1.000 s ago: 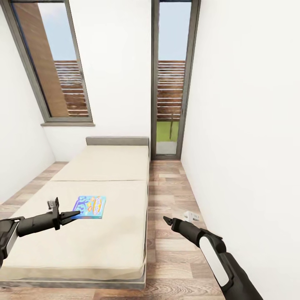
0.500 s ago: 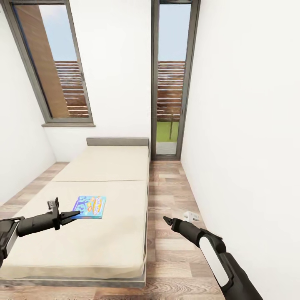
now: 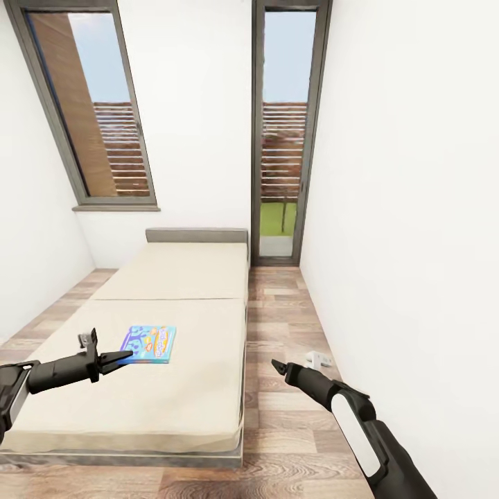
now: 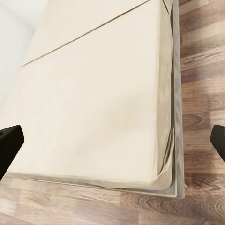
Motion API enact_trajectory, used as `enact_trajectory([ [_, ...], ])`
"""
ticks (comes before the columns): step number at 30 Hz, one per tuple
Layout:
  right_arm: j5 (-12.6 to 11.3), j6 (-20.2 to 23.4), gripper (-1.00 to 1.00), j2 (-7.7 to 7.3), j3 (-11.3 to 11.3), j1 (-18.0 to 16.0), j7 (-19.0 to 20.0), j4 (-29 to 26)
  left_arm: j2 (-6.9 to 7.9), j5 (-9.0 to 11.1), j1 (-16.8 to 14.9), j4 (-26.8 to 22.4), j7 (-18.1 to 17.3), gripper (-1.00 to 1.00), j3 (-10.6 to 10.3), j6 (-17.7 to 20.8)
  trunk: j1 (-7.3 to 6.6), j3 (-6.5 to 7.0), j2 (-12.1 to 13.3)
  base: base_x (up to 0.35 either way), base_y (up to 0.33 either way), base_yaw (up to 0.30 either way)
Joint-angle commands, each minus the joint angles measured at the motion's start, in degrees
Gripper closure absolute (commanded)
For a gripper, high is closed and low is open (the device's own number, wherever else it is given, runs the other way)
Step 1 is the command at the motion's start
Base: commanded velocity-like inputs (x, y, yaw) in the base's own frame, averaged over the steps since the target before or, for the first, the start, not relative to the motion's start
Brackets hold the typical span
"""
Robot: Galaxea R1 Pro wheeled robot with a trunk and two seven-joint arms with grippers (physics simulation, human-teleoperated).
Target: Put all the toys in the child's room - the three board games (two on the bed and one on the table), the two jigsaw puzzles on the table, and the tennis ball on the table - inside the toy box on the table in the child's room.
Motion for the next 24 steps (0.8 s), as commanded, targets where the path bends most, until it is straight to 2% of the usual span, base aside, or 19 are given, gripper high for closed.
enact_trajectory([
  [1, 0.0, 0.2, -1.0, -0.01, 0.0, 0.0, 0.1, -0.1, 0.0, -0.2, 0.0, 0.0, -0.3, 1.0, 0.1, 0.6, -0.21, 0.1, 0.4, -0.003, 0.0, 0.0],
  [9, 0.1, 0.2, -1.0, 0.14, 0.1, 0.0, 0.1, -0.1, 0.14, -0.2, 0.0, 0.0, -0.3, 1.0, 0.1, 0.6, -1.97, 1.54, 3.6, 0.0, 0.0, 0.048],
  [24, 0.2, 0.1, -1.0, 0.25, 0.3, 0.0, 0.1, 0.0, 0.3, -0.2, 0.0, 0.0, -0.3, 1.0, 0.2, 0.6, -5.26, 4.23, 9.6, 0.0, 0.0, 0.278],
])
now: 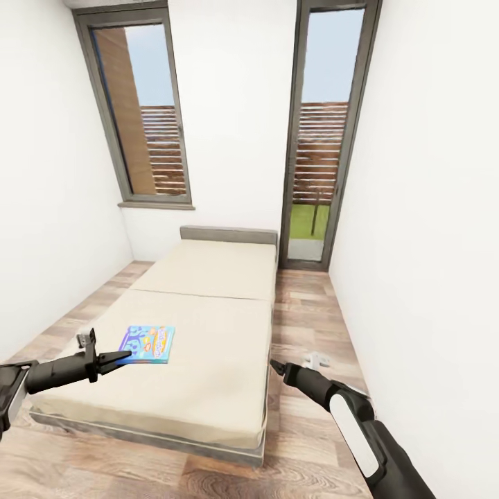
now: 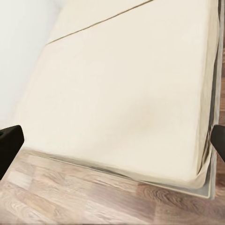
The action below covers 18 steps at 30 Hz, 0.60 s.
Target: Put all the toys in the child's room - the three board games (two on the bed and one on the table), the two jigsaw puzzles on the table, and the tennis ball on the table - inside the toy box on the table in the child's room.
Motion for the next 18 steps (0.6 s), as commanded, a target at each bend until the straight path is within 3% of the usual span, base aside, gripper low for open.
enact_trajectory([
  [1, 0.0, 0.1, -1.0, 0.01, -0.1, 0.0, 0.1, -0.1, 0.01, -0.1, -0.1, 0.0, -0.3, 1.0, 0.1, 0.6, -0.2, 0.08, 0.3, 0.0, 0.0, 0.291],
  [18, 0.0, -0.1, -1.0, 0.01, -0.1, 0.0, 0.1, 0.0, -0.05, -0.1, -0.1, 0.0, -0.3, 1.0, 0.1, 0.5, -3.94, 3.14, 7.1, 0.0, 0.0, 0.292],
])
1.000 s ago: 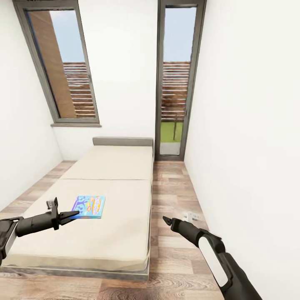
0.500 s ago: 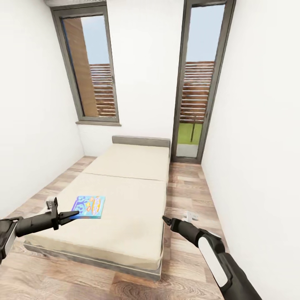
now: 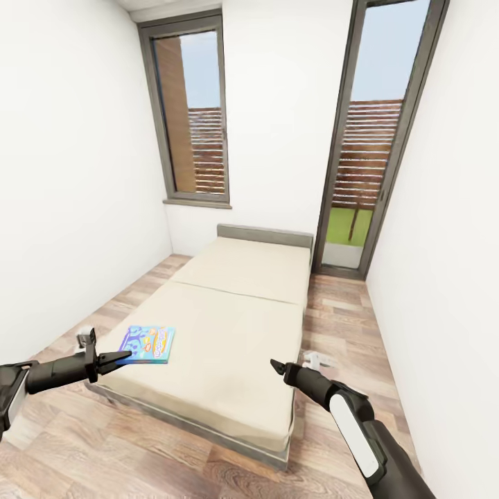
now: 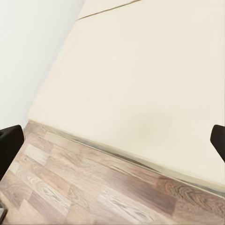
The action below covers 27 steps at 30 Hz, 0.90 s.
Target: Put all the toys in the child's room - the three board games (two on the bed and one on the table), the two jigsaw puzzles on the table, and the tennis ball on the table - inside the toy box on the table in the child's room.
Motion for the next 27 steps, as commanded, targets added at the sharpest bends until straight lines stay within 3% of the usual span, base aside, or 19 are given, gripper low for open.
enact_trajectory([
  [1, 0.0, 0.3, -1.0, 0.01, -0.1, 0.0, 0.1, 0.0, -0.01, -0.1, -0.1, 0.0, -0.3, 1.0, 0.1, 0.6, -0.19, 0.07, 0.3, 0.0, 0.0, 0.292],
  [8, 0.0, 0.3, -1.0, 0.01, 0.0, 0.0, 0.1, 0.0, -0.01, -0.1, -0.1, 0.0, -0.3, 1.0, 0.1, 0.5, -1.73, 1.32, 3.1, 0.0, 0.0, 0.292],
  [27, -0.1, -0.1, -1.0, 0.01, 0.0, 0.0, 0.1, 0.0, -0.18, -0.1, -0.1, 0.0, -0.3, 1.0, 0.1, 0.5, -1.73, 1.32, 3.1, 0.0, 0.0, 0.292],
])
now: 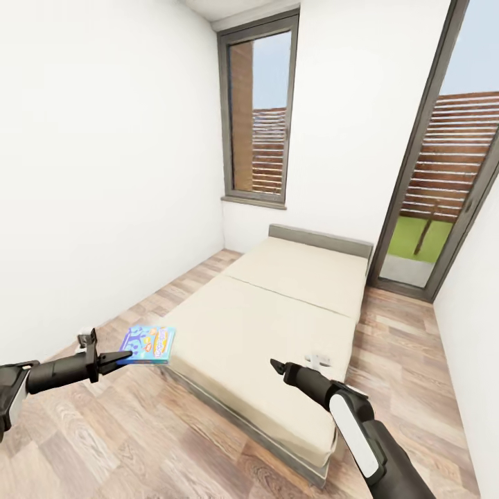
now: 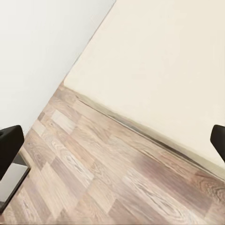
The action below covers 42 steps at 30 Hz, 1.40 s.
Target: Put all the toys in the child's room - the three board games (two on the bed and one on the table), the two jigsaw puzzles on the table, and the tennis ball on the table - inside the toy box on the table in the child's room.
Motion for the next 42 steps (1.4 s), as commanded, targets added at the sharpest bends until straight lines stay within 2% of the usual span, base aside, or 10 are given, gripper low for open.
enact_trajectory([
  [1, -0.1, 0.3, -1.0, 0.01, -0.1, 0.0, 0.1, 0.0, -0.01, -0.1, -0.1, 0.0, -0.3, 1.0, 0.1, 0.6, 0.04, -0.13, -0.1, 0.0, 0.0, 0.292],
  [14, 0.0, 0.3, -1.0, 0.45, -0.1, 0.0, 0.1, 0.0, 0.11, 0.0, -0.1, 0.0, -0.3, 1.0, 0.3, 0.0, 0.04, -0.13, -0.1, 0.029, 0.0, 0.292],
  [24, 0.0, 0.3, -1.0, 0.45, 0.0, 0.0, 0.1, 0.0, 0.12, 0.0, -0.1, 0.1, -0.3, 1.0, 0.3, -0.1, 0.04, -0.13, -0.1, 0.296, 0.0, 0.292],
  [31, 0.0, 0.3, -1.0, 0.84, 0.1, 0.0, 0.1, 0.0, 0.1, -0.1, -0.1, 0.1, -0.3, 1.0, 2.3, -0.2, 0.04, -0.13, -0.1, 0.307, 0.042, 0.292],
  [42, 0.0, 0.3, -1.0, 1.02, 0.1, 0.0, 0.1, 0.0, 0.14, -0.1, 0.0, 0.1, -0.3, 1.0, 2.6, -0.2, 0.04, -0.13, -0.1, 0.28, 0.172, 0.292],
])
